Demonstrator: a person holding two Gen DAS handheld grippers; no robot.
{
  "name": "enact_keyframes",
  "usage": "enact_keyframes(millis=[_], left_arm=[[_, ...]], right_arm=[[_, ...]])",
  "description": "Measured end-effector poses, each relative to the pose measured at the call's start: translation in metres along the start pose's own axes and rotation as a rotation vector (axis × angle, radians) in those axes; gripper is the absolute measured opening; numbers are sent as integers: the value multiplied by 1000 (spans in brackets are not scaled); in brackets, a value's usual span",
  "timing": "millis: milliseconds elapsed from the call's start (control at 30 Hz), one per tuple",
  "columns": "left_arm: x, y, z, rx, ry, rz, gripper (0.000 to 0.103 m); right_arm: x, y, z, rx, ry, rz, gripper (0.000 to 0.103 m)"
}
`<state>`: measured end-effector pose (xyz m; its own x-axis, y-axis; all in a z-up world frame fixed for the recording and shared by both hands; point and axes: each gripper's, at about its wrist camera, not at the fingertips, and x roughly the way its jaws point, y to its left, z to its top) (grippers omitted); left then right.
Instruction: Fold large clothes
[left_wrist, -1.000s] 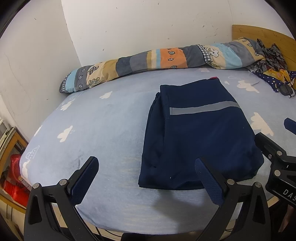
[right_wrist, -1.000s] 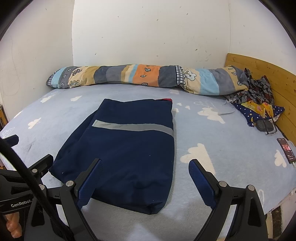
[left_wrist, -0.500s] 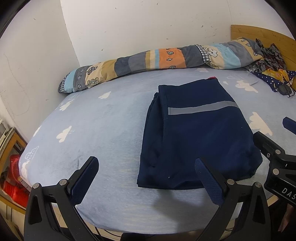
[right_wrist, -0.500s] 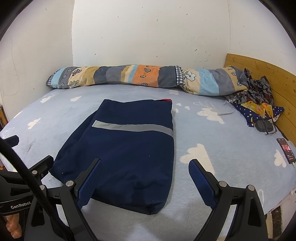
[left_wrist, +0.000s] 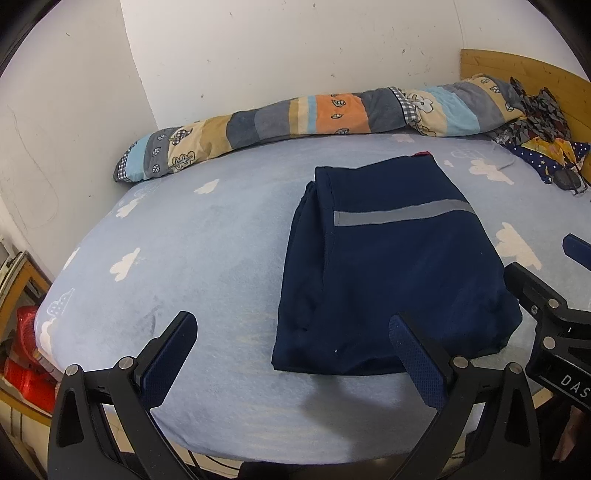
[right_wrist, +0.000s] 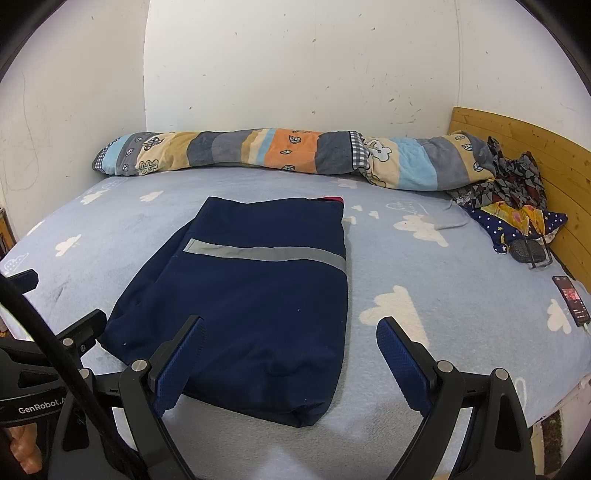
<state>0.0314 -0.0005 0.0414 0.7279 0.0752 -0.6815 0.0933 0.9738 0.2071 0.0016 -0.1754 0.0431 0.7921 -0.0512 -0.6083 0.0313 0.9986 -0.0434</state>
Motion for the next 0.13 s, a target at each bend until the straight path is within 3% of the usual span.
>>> enact_keyframes(millis=[133], left_arm=[[0, 3, 0, -16, 14, -31, 103]], right_arm=[[1, -2, 1, -2, -4, 3, 96]])
